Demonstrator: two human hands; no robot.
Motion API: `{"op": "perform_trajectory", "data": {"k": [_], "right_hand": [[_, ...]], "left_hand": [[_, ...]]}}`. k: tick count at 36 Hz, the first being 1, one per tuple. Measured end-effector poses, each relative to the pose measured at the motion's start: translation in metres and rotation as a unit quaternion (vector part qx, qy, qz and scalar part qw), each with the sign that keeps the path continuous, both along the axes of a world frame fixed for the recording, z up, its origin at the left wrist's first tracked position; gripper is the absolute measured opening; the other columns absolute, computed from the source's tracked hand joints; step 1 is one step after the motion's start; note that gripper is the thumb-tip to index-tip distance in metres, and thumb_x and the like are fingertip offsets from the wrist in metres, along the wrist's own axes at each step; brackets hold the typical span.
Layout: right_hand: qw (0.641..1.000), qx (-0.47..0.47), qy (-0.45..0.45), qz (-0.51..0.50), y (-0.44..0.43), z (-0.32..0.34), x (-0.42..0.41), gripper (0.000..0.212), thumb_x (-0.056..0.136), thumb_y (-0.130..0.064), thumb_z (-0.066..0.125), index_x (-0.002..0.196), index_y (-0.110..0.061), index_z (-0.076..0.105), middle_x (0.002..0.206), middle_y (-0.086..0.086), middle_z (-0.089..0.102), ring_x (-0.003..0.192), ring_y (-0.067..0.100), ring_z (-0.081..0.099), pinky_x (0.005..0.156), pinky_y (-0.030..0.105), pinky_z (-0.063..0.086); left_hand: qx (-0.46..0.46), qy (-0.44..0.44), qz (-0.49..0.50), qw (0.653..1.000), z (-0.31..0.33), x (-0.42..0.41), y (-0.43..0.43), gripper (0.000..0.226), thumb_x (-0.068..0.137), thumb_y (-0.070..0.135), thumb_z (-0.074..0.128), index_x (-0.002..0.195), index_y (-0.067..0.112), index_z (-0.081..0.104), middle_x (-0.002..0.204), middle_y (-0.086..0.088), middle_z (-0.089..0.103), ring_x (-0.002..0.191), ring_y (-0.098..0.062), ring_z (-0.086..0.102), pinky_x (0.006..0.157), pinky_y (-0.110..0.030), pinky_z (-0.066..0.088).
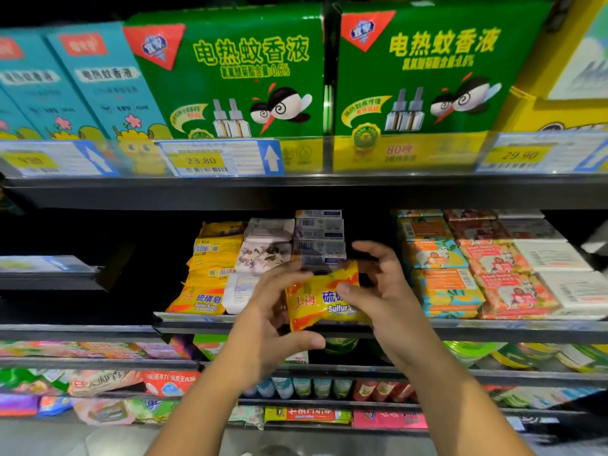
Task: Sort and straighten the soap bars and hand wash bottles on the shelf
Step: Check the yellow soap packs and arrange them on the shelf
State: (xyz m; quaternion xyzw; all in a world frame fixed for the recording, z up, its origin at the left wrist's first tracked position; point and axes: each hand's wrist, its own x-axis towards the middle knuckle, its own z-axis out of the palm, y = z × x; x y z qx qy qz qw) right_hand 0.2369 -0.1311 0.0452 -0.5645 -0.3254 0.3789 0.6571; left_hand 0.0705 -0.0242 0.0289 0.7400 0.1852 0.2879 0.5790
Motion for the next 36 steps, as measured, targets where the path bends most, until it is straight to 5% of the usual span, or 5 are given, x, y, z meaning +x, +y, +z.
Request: {"op": "perform_trajectory", "data": {"k": [11, 15, 21, 29, 36], "right_hand": [[0.992, -0.043, 0.052, 0.103, -0.006, 0.007, 0.015, 0.034, 0.081, -0.036, 0.068, 0.110, -0.019, 0.065, 0.112, 0.012, 0.065, 0.085, 0.022, 0.070, 0.071, 0.030, 0.059], [0.986, -0.057, -0.031, 0.156, -0.009, 0.004, 0.019, 0.057, 0.066, -0.053, 0.086, 0.116, -0.035, 0.067, 0.119, 0.005, 0.064, 0.107, 0.020, 0.066, 0.086, 0.033, 0.057], [0.990, -0.047, -0.085, 0.106, -0.006, 0.010, 0.012, 0.040, 0.079, -0.024, 0.083, 0.115, -0.026, 0.065, 0.097, -0.019, 0.067, 0.088, 0.001, 0.066, 0.070, 0.020, 0.054], [0.999, -0.032, 0.008, 0.010, -0.002, 0.008, 0.012, 0.020, 0.097, -0.006, 0.059, 0.104, -0.024, 0.065, 0.111, 0.003, 0.068, 0.076, 0.020, 0.069, 0.048, 0.030, 0.051], [0.989, -0.047, 0.104, 0.096, 0.000, 0.015, 0.009, 0.026, 0.091, -0.030, 0.062, 0.107, -0.010, 0.064, 0.098, 0.014, 0.072, 0.076, 0.032, 0.070, 0.057, 0.029, 0.056]], "left_hand": [[0.231, 0.079, 0.078, 0.967, -0.010, -0.002, 0.018, 0.050, 0.083, 0.023, 0.071, 0.123, 0.051, 0.060, 0.133, 0.032, 0.049, 0.127, -0.002, 0.047, 0.100, -0.009, 0.038], [0.090, 0.022, 0.118, 0.989, -0.006, 0.002, 0.008, 0.033, 0.084, 0.031, 0.069, 0.112, 0.049, 0.064, 0.113, 0.027, 0.060, 0.108, 0.000, 0.060, 0.089, -0.014, 0.047], [-0.095, -0.036, 0.116, 0.988, 0.008, 0.016, -0.010, 0.019, 0.086, 0.029, 0.057, 0.097, 0.016, 0.065, 0.074, 0.017, 0.068, 0.069, 0.004, 0.060, 0.065, -0.011, 0.047], [0.044, 0.009, -0.019, 0.999, -0.002, 0.002, 0.009, 0.081, 0.067, 0.034, 0.091, 0.135, 0.051, 0.051, 0.149, 0.016, 0.041, 0.130, -0.013, 0.051, 0.091, -0.025, 0.054], [0.266, 0.001, 0.086, 0.960, -0.006, 0.012, 0.024, 0.055, 0.067, 0.001, 0.086, 0.107, 0.034, 0.067, 0.137, 0.013, 0.048, 0.121, 0.011, 0.049, 0.092, -0.004, 0.041]]}}
